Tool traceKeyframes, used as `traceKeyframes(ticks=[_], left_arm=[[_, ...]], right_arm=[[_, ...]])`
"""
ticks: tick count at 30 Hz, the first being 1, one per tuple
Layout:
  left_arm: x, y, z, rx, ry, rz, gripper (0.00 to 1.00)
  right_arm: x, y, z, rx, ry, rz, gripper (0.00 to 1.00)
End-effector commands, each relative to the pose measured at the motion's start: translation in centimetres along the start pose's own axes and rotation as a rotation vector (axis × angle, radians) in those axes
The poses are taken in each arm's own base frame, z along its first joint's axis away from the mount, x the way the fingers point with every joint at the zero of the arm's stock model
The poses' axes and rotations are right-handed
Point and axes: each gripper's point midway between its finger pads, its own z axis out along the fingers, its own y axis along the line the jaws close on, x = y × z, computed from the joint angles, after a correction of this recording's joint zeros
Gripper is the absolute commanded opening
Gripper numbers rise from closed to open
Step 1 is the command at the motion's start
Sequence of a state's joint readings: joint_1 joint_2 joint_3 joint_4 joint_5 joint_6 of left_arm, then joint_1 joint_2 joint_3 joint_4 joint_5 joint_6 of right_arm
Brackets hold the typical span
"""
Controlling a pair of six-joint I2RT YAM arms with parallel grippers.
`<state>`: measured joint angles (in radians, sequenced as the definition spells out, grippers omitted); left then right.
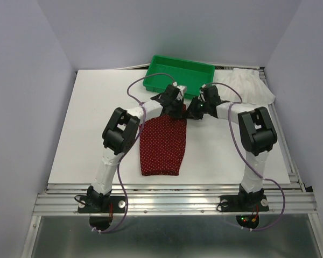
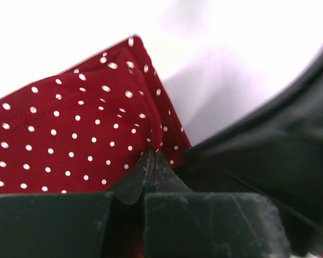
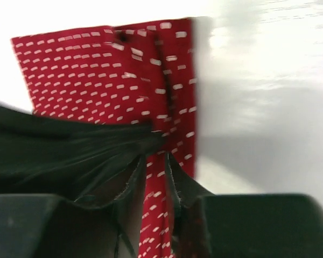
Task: Fold and stack the skirts
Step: Fold the skirt
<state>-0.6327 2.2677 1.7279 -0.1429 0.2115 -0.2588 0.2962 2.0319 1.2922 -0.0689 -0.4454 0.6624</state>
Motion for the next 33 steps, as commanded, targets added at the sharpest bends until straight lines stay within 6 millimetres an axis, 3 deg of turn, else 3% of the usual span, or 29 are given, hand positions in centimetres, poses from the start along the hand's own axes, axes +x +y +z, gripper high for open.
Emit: traceKeyframes(ticks=[1,6,9,16,22,26,29,33], left_arm=[[-3.6,-2.8,-3.4,0.072,-0.099,0.016,0.00],[-3.3,-2.7,-3.1,0.070,-0.089,0.016,0.00],[-3.8,-2.9,-3.4,0.074,-0.100,0.018,0.00],[-5.4,-3.9,-4.9,0.098,-0.132,0.026,0.00],[-6.5,-5.2,-6.7,0.132,-0.153,0.016,0.00],[-6.3,-6.7,-7.2,0.163,-0.152,0.017,0.00],[-6.1,-7.2,-6.8,0.166,-0.150,0.023,0.00],[-4.6,-5.8,-3.8,0.130,-0.090,0.001,0.05]], right_arm=[[-0.3,3.6,-3.2,-0.072,-0.016,-0.045,0.30],[-0.3,3.4,-4.3,-0.050,-0.045,-0.075,0.36],[-0.9,1.1,-4.1,0.037,-0.092,-0.073,0.34],[0.3,-2.4,-0.5,0.098,-0.043,-0.039,0.33],[1.8,-3.5,1.5,0.073,0.021,0.007,0.20],[1.9,-3.4,1.7,0.067,0.028,0.016,0.14],[1.9,-3.4,1.6,0.066,0.027,0.020,0.13],[1.8,-3.2,1.3,0.065,0.020,0.019,0.13]])
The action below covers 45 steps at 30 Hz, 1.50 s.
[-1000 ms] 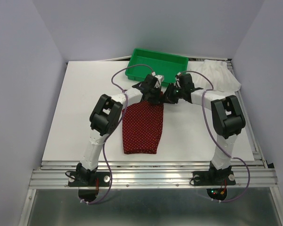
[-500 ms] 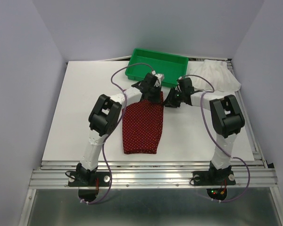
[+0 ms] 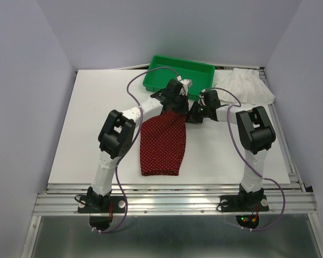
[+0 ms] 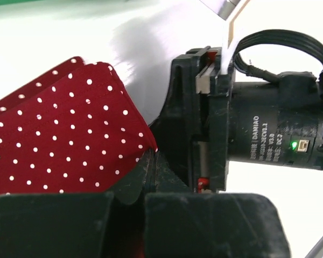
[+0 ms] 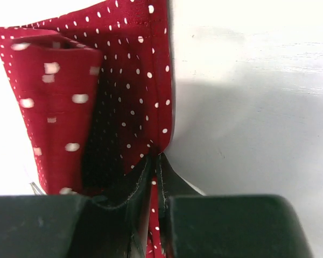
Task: Fold and stack the skirts
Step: Fold the skirt
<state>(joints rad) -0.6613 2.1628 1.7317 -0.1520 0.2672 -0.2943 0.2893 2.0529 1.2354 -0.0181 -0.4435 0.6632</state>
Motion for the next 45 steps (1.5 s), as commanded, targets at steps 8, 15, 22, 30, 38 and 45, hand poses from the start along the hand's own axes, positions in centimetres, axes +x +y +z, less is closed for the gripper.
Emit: traceKeyframes(ticks=[8,15,22,30,38,45], left_arm=[[-4.6,-0.4,-1.7,0.003,-0.097,0.036,0.47],[-5.3,0.2,-10.4,-0.159,-0.137,0.202,0.55],[9.8,-2.7,-14.3,-0.099,0.190,0.370,0.54],[20.2,-8.2,-15.6,0.023,0.329,0.576,0.54],[20.7,-6.7,-13.3,-0.097,0.366,0.576,0.49],[22.4,-6.4,-12.5,-0.093,0.422,0.582,0.37]], right_arm=[[0.6,-1.6,0.5,0.062,0.000,-0.015,0.13],[0.5,-2.4,0.6,0.097,-0.006,-0.036,0.13],[-0.1,-3.0,0.2,0.152,-0.030,-0.042,0.09],[-0.1,-3.2,0.2,0.166,-0.022,-0.044,0.02],[0.1,-3.4,0.2,0.171,-0.018,-0.046,0.01],[0.3,-3.8,0.4,0.180,-0.012,-0.043,0.01]])
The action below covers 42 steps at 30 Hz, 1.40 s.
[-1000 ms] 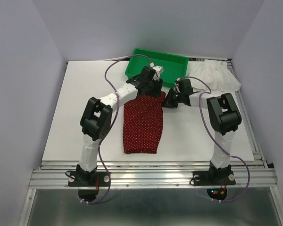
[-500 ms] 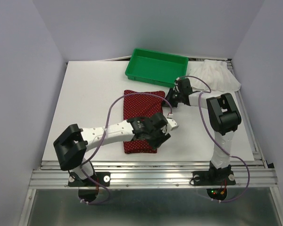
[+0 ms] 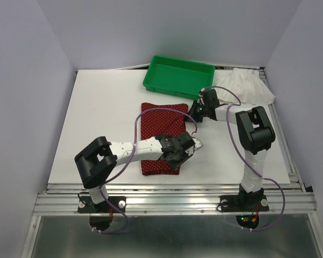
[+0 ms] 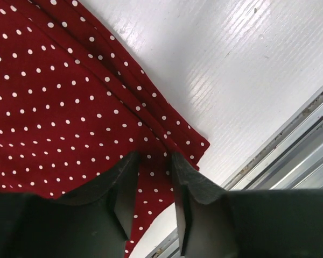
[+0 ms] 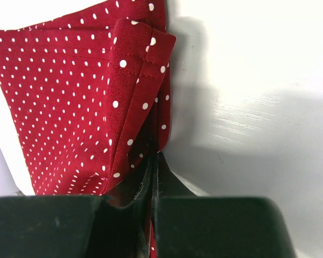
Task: Fold and stack the skirts
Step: Fold the skirt
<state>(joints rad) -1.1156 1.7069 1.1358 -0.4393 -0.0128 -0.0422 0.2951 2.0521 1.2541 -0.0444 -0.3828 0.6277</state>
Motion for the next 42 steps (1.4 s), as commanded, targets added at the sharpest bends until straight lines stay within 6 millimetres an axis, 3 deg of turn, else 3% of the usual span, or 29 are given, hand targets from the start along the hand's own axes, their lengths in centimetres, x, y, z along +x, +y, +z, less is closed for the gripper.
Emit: traceKeyframes(ticks=[1,5,10,11,12,14,15,16,18,19,20,21,24,25,29,32,33,39,42], left_arm=[[-1.2,-0.6,-0.2,0.013,-0.019,0.009,0.31],[-2.4,-1.9,-1.4,0.066,-0.056,0.030,0.03],[-2.7,-2.4,-1.6,0.075,-0.066,0.054,0.00],[-2.9,-2.3,-1.6,0.079,-0.071,0.053,0.02],[-3.6,-2.6,-1.9,0.092,-0.094,0.054,0.20],[-4.6,-2.9,-2.8,0.120,-0.135,0.057,0.38],[-5.9,-2.2,-4.0,0.116,-0.187,0.038,0.56],[-6.5,-1.5,-4.6,0.119,-0.212,0.021,0.61],[-8.4,0.1,-6.8,0.159,-0.296,-0.002,0.68],[-9.2,3.4,-7.5,0.142,-0.334,-0.073,0.68],[-9.4,5.0,-7.9,0.141,-0.347,-0.108,0.68],[-9.9,7.8,-8.8,0.129,-0.375,-0.150,0.68],[-10.4,12.0,-9.8,0.121,-0.429,-0.220,0.66],[-10.1,14.5,-10.1,0.116,-0.449,-0.271,0.66],[-10.0,19.7,-9.3,0.078,-0.485,-0.359,0.63],[-10.1,22.7,-7.5,0.054,-0.482,-0.411,0.61],[-10.0,24.5,-6.5,0.042,-0.481,-0.438,0.58],[-9.7,29.2,-3.8,0.033,-0.481,-0.522,0.56],[-9.8,29.7,-3.7,0.044,-0.494,-0.551,0.55]], right_arm=[[1.0,-3.2,0.5,0.129,0.017,-0.008,0.01],[1.1,-3.2,0.5,0.131,0.020,-0.004,0.01],[1.2,-3.3,0.4,0.131,0.020,-0.008,0.01],[1.3,-3.4,0.4,0.132,0.023,-0.007,0.01],[1.4,-3.4,0.5,0.130,0.026,-0.009,0.01],[1.6,-3.5,0.4,0.129,0.031,-0.022,0.01],[1.6,-3.2,0.2,0.118,0.035,-0.041,0.06],[1.5,-3.1,0.0,0.114,0.031,-0.053,0.12],[0.8,-2.5,-0.5,0.105,0.012,-0.076,0.18],[-0.1,-1.5,-1.2,0.088,-0.015,-0.112,0.30],[-1.1,-1.3,-1.7,0.082,-0.038,-0.127,0.36],[-2.1,-0.6,-2.1,0.079,-0.062,-0.165,0.47],[-3.8,0.6,-3.6,0.085,-0.097,-0.230,0.59],[-4.3,0.4,-3.9,0.109,-0.112,-0.258,0.60],[-5.7,0.5,-4.6,0.129,-0.129,-0.315,0.59],[-6.5,0.5,-4.7,0.107,-0.132,-0.306,0.51],[-6.5,0.9,-4.4,0.081,-0.120,-0.304,0.46],[-6.6,2.9,-3.6,-0.052,-0.067,-0.228,0.42],[-7.1,2.5,-3.4,-0.096,-0.045,-0.155,0.43]])
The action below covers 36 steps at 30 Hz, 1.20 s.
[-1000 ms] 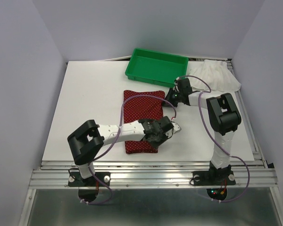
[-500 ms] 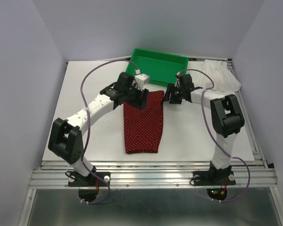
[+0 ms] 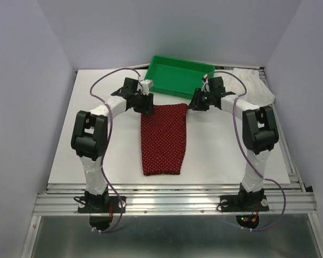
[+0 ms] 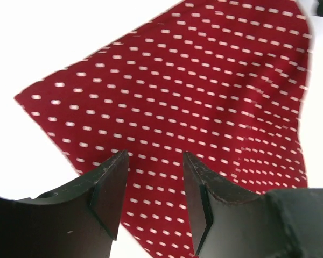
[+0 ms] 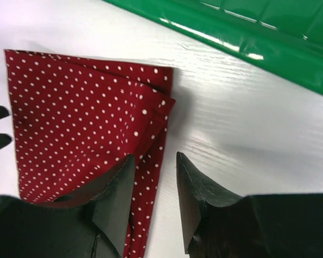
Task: Fold and stack the skirts
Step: Fold the skirt
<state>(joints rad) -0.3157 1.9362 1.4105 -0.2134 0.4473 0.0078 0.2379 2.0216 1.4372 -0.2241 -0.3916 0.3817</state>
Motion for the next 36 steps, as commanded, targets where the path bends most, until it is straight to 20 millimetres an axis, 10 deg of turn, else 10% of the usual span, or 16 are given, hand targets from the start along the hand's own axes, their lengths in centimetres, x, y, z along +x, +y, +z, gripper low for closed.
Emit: traceKeyframes(ticks=[1,9,24,36], left_arm=[[-4.3,-1.0,-1.7,0.049,-0.122,0.014,0.55],[-4.2,-0.8,-1.7,0.042,-0.137,0.012,0.59],[-5.4,3.4,-1.6,-0.154,-0.178,-0.046,0.67],[-7.7,4.8,0.7,-0.115,-0.061,0.295,0.70]], right_arm=[[-1.9,1.4,-0.1,-0.128,0.011,0.122,0.47],[-1.8,2.0,1.1,-0.241,0.059,0.279,0.61],[-1.5,2.9,3.0,-0.267,0.085,0.253,0.49],[-1.3,3.4,3.4,-0.264,0.082,0.198,0.44]])
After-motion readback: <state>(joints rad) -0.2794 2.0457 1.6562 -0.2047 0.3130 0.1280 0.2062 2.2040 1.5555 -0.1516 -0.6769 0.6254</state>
